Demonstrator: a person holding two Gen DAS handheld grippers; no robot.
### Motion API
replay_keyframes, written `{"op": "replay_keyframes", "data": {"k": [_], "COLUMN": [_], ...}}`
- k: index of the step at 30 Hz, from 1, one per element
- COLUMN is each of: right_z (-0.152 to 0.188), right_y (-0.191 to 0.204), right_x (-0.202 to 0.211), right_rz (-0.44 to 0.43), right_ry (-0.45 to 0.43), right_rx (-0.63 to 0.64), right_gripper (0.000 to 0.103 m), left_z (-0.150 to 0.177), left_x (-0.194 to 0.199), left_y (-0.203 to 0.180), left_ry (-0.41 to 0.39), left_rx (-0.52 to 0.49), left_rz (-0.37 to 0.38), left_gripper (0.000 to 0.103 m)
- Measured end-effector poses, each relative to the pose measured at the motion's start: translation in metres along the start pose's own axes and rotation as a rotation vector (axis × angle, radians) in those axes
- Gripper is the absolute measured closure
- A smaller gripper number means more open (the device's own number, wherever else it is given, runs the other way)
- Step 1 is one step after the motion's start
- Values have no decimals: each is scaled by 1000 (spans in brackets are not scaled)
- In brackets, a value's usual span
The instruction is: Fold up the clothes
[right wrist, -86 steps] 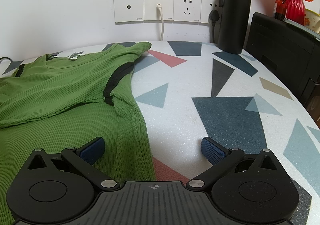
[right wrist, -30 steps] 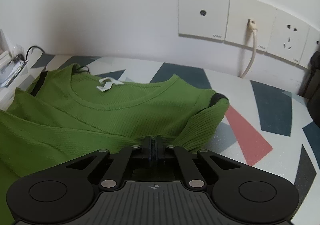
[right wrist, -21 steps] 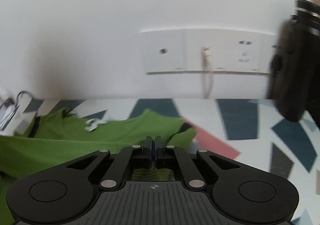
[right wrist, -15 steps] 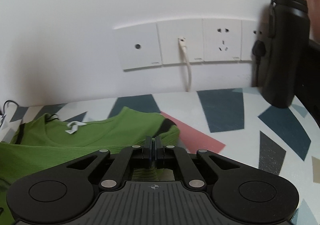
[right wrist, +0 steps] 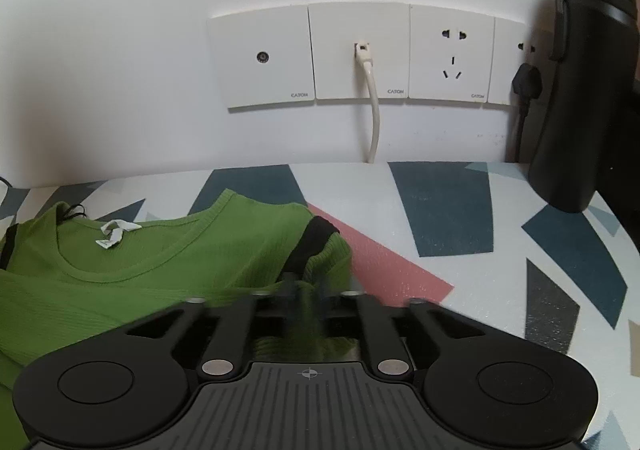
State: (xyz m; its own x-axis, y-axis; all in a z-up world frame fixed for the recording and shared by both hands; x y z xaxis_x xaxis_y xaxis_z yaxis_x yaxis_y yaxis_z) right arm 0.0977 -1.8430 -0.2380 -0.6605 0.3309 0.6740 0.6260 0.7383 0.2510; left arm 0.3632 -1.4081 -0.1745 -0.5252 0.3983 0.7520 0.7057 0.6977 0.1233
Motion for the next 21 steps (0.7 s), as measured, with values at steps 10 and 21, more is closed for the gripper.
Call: {"op": "replay_keyframes", "data": {"k": [10,21], "right_z": [37,86], "right_y": [28,26], "right_x": [79,69], "right_rz": [-81,32], "right_ry": [-19,46], "right_rx": [159,190], "right_gripper": [44,37], "left_z": [42,73], "left_x": [64,62], "left_y": [3,-45], "left_ry": [-38,11], "left_rx": [87,-111], "left_rz": [37,-24], "left_gripper": [45,33]}}
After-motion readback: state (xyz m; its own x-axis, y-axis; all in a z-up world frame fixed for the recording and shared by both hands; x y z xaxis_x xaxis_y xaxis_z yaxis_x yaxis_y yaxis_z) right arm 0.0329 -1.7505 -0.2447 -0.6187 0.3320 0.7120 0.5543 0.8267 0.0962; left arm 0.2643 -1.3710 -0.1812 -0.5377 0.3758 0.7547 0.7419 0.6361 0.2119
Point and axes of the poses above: each gripper's, at about its wrist camera, not at the fingertips, and x roughly against the way its jaws point, y to its left, z to its underside, the point moved 10 cm from there along -x, roughly the way its jaws point, and after that the axes turned 11 degrees about -x, right-handed, at the moved point
